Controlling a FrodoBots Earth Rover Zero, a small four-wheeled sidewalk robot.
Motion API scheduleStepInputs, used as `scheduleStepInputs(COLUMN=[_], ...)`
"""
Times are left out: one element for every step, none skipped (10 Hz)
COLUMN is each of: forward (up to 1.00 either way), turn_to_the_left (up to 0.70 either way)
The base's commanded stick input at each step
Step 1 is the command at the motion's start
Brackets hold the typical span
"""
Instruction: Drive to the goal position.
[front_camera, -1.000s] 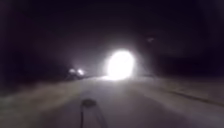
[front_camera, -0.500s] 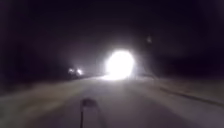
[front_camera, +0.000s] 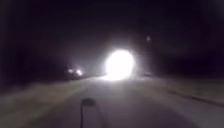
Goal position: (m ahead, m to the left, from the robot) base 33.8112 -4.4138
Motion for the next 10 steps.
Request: scheduleStepInputs(forward=[0.70, 0.70, 0.70, 0.70, 0.70, 0.70, 0.70, 0.70, 0.70, 0.70], turn_to_the_left=[-0.04, -0.04, -0.04, -0.04, -0.03, -0.02, 0.00, 0.00, 0.00, 0.00])
